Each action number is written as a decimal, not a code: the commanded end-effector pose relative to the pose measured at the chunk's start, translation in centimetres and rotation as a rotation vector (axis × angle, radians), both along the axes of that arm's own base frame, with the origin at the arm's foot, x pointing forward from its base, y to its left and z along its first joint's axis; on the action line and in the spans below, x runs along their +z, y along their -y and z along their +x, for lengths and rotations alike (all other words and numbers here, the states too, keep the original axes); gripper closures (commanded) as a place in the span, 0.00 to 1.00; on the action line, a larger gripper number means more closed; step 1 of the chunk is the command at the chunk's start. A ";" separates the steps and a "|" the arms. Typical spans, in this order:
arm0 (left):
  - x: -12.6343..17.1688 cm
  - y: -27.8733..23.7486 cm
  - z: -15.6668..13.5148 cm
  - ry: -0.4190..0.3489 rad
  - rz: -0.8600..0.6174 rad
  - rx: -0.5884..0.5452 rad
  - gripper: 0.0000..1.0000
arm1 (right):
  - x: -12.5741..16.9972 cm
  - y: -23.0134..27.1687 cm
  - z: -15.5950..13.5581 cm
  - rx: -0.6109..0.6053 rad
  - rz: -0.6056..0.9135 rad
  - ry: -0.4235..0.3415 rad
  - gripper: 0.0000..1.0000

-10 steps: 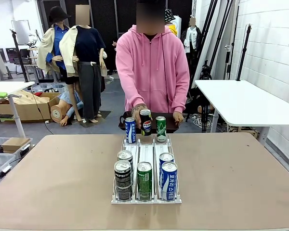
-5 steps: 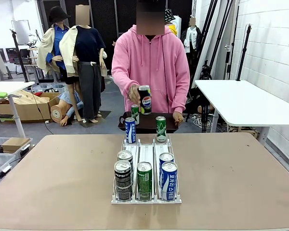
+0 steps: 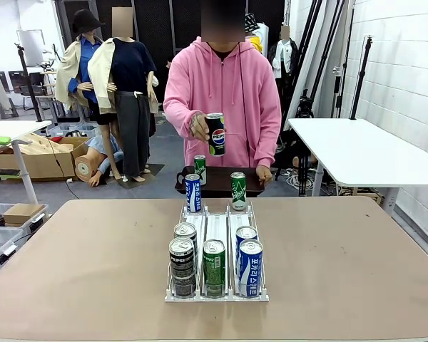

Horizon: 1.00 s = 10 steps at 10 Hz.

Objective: Retrieve and hand over the desired beverage to the person.
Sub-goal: Pick up another can of the same type that the person held from the Automatic Can Dispenser.

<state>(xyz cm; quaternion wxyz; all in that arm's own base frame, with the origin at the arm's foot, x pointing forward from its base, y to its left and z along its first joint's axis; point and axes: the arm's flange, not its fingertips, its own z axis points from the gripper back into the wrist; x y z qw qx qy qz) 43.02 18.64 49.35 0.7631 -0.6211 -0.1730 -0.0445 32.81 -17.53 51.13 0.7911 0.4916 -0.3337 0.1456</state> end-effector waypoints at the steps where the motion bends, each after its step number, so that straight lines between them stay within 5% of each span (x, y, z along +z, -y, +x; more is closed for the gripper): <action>1: 0.3 0.1 -0.2 0.002 0.005 0.009 0.00 | 0.1 -0.1 0.2 0.001 0.026 0.018 0.00; 10: 0.3 0.1 -0.2 0.002 0.005 0.009 0.00 | 0.1 -0.1 0.2 0.001 0.026 0.018 0.00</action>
